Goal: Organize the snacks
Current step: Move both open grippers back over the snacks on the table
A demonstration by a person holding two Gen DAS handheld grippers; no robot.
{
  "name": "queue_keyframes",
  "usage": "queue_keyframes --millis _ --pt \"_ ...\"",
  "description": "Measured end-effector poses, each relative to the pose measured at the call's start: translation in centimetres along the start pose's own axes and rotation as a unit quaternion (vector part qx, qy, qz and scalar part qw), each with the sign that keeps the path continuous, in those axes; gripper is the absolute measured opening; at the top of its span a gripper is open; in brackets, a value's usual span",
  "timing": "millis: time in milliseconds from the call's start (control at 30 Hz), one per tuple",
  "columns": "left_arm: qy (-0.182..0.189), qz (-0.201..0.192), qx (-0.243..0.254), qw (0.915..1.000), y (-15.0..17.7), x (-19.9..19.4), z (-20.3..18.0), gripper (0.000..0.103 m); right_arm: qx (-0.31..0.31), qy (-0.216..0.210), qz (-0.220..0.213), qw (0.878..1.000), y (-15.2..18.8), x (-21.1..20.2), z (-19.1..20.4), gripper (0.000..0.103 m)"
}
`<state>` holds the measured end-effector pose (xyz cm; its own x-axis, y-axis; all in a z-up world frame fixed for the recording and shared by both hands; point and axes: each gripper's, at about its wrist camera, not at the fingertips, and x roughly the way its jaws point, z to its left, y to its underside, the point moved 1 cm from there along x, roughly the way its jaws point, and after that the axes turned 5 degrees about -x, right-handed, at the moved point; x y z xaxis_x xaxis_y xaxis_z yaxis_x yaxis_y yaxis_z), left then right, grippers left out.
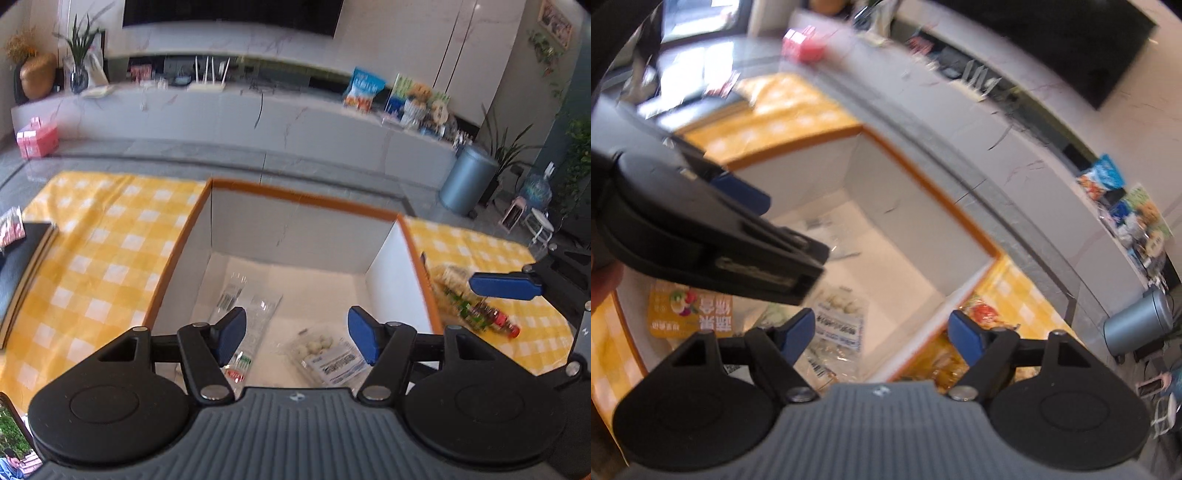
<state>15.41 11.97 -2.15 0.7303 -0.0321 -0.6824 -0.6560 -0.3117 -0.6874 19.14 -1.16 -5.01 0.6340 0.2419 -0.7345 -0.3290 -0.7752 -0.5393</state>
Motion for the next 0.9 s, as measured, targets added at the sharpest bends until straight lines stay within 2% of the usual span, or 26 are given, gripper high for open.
queue_keyframes --millis 167,267,333,433,600,733,900 --pt "0.005 -0.065 0.028 0.9975 1.2 -2.5 -2.3 0.075 0.079 0.037 -0.067 0.994 2.7 -3.9 -2.5 0.077" --pt "0.011 -0.082 0.043 0.9956 2.4 -3.1 -3.8 0.082 0.136 0.052 -0.093 0.985 5.0 -5.8 -3.9 0.077" --pt "0.018 -0.087 0.053 0.9946 3.2 -3.2 -4.8 0.082 0.169 0.056 -0.098 0.979 6.6 -6.6 -4.8 0.077" --pt "0.027 -0.083 0.066 0.994 4.4 -3.1 -6.2 0.082 0.208 0.076 -0.101 0.97 9.3 -7.4 -5.7 0.078" --pt "0.056 -0.069 0.07 0.9936 5.3 -2.8 -8.5 0.085 0.26 0.085 -0.115 0.955 13.6 -8.3 -7.1 0.09" --pt "0.076 -0.051 0.092 0.9916 5.7 -2.1 -10.8 0.085 0.283 0.092 -0.118 0.947 16.5 -8.3 -7.7 0.092" --pt "0.087 -0.021 0.101 0.9908 5.9 -0.1 -12.9 0.085 0.308 0.145 -0.097 0.935 18.7 -7.1 -8.9 0.095"
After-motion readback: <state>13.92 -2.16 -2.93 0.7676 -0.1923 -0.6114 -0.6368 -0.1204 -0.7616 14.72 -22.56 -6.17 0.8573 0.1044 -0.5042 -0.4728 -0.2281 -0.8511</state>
